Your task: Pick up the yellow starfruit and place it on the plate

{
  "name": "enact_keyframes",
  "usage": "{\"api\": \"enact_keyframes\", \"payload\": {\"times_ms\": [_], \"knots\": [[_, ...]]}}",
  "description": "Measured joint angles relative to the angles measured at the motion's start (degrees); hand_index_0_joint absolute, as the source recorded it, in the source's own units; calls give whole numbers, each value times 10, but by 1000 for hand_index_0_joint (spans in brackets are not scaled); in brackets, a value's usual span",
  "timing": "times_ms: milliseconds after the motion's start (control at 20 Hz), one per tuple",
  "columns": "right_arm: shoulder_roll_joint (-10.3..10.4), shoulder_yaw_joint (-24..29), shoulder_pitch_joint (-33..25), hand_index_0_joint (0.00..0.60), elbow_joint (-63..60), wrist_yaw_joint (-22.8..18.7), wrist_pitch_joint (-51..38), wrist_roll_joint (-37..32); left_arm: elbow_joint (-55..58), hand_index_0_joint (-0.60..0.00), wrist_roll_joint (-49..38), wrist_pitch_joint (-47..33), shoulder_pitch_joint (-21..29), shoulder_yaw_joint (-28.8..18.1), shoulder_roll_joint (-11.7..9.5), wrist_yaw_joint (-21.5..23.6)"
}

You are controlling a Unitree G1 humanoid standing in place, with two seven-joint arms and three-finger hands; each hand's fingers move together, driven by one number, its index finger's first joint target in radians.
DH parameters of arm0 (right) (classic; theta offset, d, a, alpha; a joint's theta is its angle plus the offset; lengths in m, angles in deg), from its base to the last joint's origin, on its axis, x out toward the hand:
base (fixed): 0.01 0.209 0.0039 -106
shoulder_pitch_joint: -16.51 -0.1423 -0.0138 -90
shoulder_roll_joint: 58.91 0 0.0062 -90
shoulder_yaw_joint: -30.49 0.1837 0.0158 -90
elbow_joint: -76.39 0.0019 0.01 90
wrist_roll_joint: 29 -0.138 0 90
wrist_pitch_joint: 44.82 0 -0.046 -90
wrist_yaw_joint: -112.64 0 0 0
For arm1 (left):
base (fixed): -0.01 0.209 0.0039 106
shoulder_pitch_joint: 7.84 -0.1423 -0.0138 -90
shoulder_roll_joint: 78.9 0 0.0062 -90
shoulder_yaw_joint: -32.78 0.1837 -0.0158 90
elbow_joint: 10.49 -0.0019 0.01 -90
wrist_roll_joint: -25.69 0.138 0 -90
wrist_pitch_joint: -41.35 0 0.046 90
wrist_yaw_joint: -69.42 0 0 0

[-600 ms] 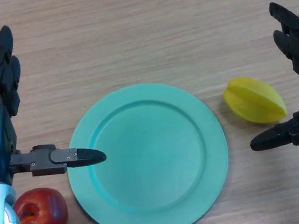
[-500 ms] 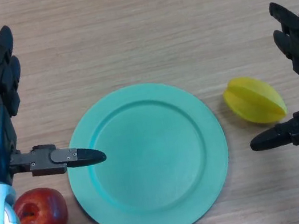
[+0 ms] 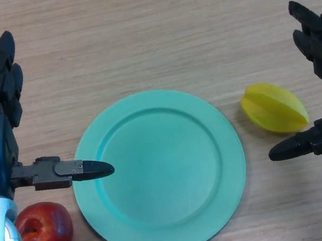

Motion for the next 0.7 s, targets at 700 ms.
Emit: {"api": "enact_keyframes", "payload": {"times_ms": [700], "knots": [[-1,-32,-118,0,-321,-46,-160,97,-1,0,1,1,-2,-13,-3,-8]]}}
